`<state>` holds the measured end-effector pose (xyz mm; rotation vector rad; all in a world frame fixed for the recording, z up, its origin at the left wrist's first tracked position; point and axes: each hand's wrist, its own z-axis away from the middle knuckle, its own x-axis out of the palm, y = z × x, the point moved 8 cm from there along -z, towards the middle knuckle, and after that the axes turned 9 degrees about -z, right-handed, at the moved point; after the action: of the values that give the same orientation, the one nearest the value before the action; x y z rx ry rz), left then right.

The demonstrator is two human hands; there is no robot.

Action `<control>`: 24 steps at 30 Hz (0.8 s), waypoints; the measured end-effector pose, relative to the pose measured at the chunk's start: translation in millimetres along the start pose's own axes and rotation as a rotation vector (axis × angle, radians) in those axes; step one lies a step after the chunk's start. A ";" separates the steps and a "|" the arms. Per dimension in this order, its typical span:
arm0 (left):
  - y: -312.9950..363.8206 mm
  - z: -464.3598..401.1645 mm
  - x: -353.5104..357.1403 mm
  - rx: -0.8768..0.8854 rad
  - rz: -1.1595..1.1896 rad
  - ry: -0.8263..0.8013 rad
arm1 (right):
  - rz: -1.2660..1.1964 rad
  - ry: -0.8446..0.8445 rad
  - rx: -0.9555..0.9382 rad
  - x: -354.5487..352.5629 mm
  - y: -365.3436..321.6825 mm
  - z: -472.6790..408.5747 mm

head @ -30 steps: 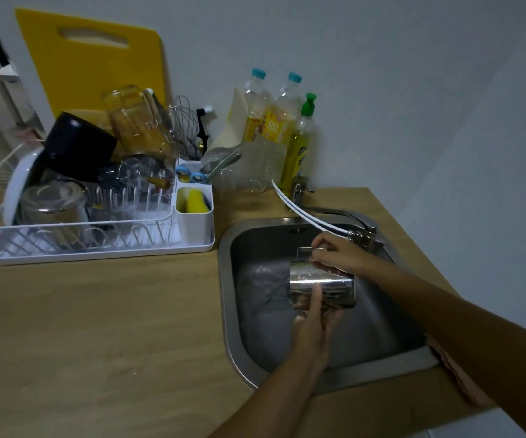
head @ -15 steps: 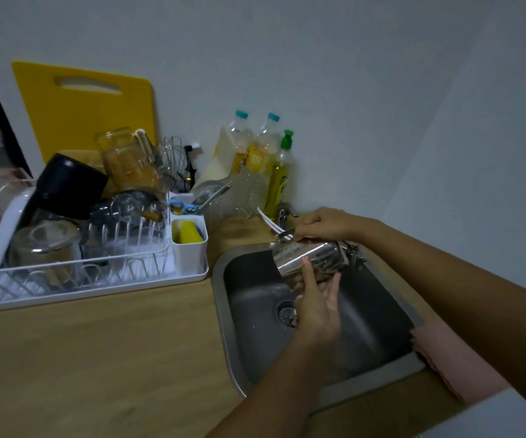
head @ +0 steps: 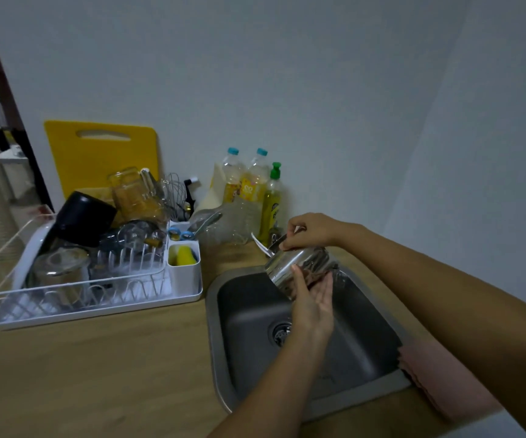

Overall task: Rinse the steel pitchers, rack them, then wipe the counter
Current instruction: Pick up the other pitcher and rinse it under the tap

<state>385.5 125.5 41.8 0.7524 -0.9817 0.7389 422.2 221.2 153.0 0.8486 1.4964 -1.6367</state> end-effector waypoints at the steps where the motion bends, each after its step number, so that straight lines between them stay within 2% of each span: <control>1: -2.0 0.6 2.3 0.009 0.010 -0.004 | 0.002 0.003 -0.011 -1.5 0.7 2.3; 11: -5.9 13.6 7.8 0.063 0.029 -0.052 | 0.021 0.044 -0.063 -8.3 -10.0 25.1; 24: 11.5 26.8 13.8 -0.039 0.013 -0.143 | 0.063 0.084 0.004 -9.2 -32.4 27.3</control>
<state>369.3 112.4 66.4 0.7732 -1.1279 0.6823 399.2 196.1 179.8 0.9675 1.5083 -1.5764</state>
